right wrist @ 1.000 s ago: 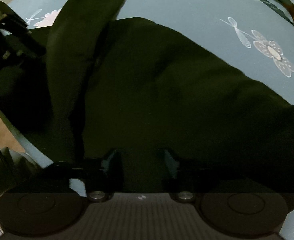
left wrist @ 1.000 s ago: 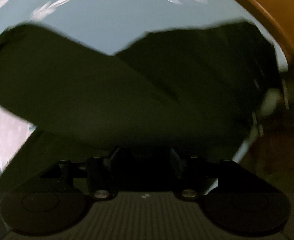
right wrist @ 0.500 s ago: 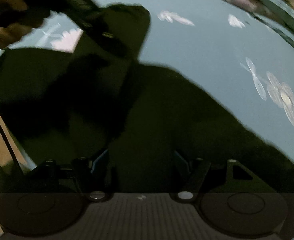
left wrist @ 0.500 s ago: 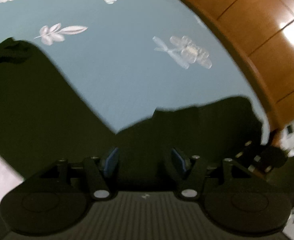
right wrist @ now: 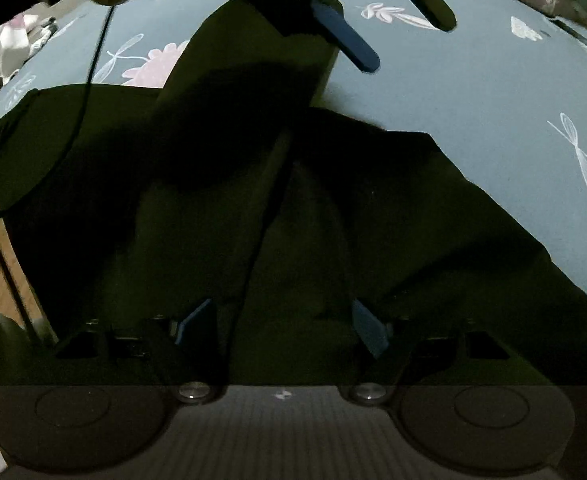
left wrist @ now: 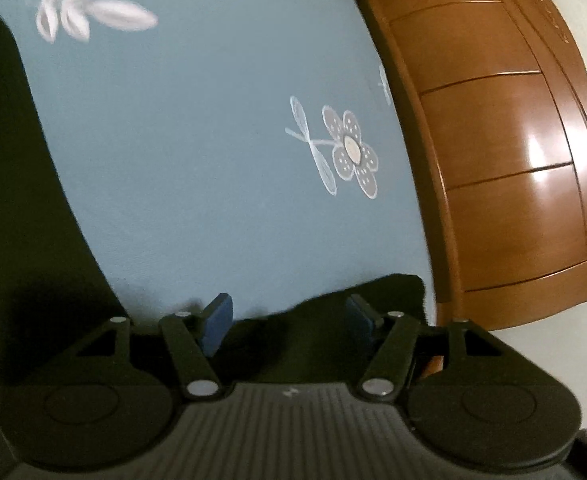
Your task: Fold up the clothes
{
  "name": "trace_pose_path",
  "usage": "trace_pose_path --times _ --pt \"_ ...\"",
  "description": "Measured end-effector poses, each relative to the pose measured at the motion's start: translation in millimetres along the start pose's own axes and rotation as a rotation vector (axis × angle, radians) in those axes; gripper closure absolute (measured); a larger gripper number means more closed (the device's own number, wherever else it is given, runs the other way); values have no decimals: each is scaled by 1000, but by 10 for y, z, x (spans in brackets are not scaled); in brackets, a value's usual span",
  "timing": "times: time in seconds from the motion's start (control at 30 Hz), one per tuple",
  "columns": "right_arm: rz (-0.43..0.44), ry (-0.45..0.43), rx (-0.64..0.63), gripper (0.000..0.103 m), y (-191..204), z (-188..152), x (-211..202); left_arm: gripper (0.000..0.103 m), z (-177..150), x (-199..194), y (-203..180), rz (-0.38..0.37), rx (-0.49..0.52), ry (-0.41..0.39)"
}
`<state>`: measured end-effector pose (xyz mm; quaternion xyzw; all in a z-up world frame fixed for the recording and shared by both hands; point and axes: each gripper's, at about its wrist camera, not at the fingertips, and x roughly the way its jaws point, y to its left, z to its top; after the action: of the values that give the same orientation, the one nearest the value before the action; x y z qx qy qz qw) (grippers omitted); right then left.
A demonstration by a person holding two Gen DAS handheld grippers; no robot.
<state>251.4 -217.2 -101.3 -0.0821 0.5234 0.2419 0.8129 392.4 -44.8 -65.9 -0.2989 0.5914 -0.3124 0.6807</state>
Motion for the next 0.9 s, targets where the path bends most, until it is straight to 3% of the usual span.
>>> trace_pose_path --times 0.2,0.4,0.53,0.67,0.9 --pt "6 1 -10 13 28 -9 -1 35 34 313 123 -62 -37 148" --pt "8 -4 -14 13 51 -3 -4 35 36 649 80 -27 77 283" --pt "6 -2 -17 13 58 -13 -30 32 103 840 7 -75 102 351" --pt "6 10 -18 13 54 -14 -68 30 146 857 -161 -99 147 388" --pt "16 4 -28 12 104 72 15 23 48 828 -112 -151 90 396"
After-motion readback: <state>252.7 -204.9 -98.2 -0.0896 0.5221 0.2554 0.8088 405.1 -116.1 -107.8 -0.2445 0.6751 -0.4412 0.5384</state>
